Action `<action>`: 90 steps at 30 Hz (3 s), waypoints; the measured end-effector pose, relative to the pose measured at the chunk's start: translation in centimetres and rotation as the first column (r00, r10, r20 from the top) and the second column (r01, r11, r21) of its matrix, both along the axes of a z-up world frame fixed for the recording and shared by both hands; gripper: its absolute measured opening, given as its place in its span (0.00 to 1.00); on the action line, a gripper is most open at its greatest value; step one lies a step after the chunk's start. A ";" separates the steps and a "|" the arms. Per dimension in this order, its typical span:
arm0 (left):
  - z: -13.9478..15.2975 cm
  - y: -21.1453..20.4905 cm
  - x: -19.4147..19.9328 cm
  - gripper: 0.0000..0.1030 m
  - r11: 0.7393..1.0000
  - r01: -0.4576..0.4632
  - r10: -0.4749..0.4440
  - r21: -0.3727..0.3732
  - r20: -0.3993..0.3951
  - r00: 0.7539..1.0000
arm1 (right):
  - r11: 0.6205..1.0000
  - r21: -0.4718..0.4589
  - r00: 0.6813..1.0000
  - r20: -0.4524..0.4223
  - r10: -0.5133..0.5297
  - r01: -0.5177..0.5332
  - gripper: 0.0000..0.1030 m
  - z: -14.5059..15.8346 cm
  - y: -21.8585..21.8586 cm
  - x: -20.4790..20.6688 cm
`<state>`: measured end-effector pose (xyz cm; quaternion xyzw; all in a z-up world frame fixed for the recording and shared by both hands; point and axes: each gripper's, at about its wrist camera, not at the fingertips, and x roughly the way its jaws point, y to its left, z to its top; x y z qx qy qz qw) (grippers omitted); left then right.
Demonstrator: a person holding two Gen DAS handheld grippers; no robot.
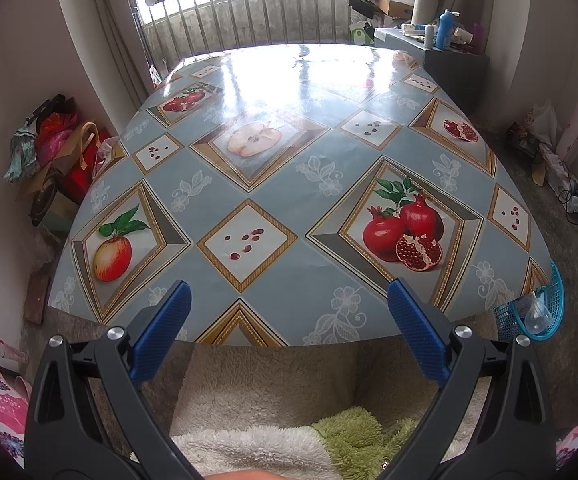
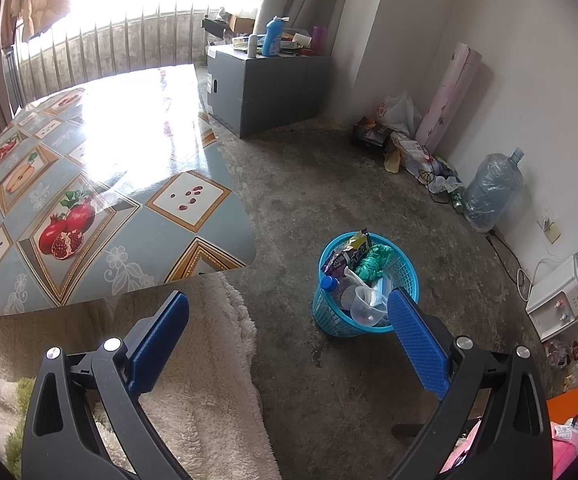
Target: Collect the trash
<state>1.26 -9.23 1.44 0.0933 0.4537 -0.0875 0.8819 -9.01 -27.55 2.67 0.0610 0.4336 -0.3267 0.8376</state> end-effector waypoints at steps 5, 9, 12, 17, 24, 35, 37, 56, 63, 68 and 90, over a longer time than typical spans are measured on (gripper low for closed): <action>-0.1 0.0 -0.2 0.92 1.000 0.001 -0.001 0.000 -0.003 1.000 | 1.000 -0.001 1.000 -0.001 0.003 -0.003 0.94 0.0 0.1 -0.1; -0.4 -0.1 -0.4 0.92 1.000 0.004 -0.004 0.002 -0.009 1.000 | 1.000 -0.001 1.000 0.000 0.003 -0.003 0.94 0.1 0.2 0.0; -0.4 -0.1 -0.3 0.92 1.000 0.004 -0.004 0.003 -0.008 1.000 | 1.000 -0.001 1.000 0.001 0.004 -0.004 0.94 0.1 0.2 0.0; -0.4 -0.1 -0.2 0.92 1.000 0.007 -0.007 0.003 -0.010 1.000 | 1.000 0.000 1.000 0.001 0.005 -0.005 0.94 0.1 0.3 0.1; -0.5 -0.1 -0.2 0.92 1.000 0.008 -0.008 0.003 -0.012 1.000 | 1.000 -0.004 1.000 0.004 0.004 -0.004 0.94 0.2 0.4 0.3; -0.6 -0.2 -0.3 0.92 1.000 0.016 -0.016 0.005 -0.019 1.000 | 1.000 -0.003 1.000 0.006 0.003 -0.003 0.94 0.2 0.6 0.3; -0.6 -0.2 -0.2 0.92 1.000 0.016 -0.015 0.005 -0.019 1.000 | 1.000 -0.002 1.000 0.006 0.003 -0.003 0.94 0.2 0.6 0.2; -0.5 -0.2 -0.2 0.92 1.000 0.017 -0.017 0.004 -0.021 1.000 | 1.000 0.000 1.000 0.008 0.010 -0.010 0.94 0.1 1.1 0.4; -0.5 -0.1 -0.1 0.92 1.000 0.016 -0.016 0.003 -0.021 1.000 | 1.000 -0.001 1.000 0.009 0.010 -0.010 0.94 0.1 1.2 0.5; -0.5 -0.1 -0.1 0.92 1.000 0.017 -0.017 0.004 -0.022 1.000 | 1.000 0.000 1.000 0.010 0.011 -0.011 0.94 0.1 1.2 0.5; -0.5 0.0 0.0 0.92 1.000 0.018 -0.018 0.003 -0.024 1.000 | 1.000 0.005 1.000 0.010 0.014 -0.014 0.94 0.0 1.4 0.6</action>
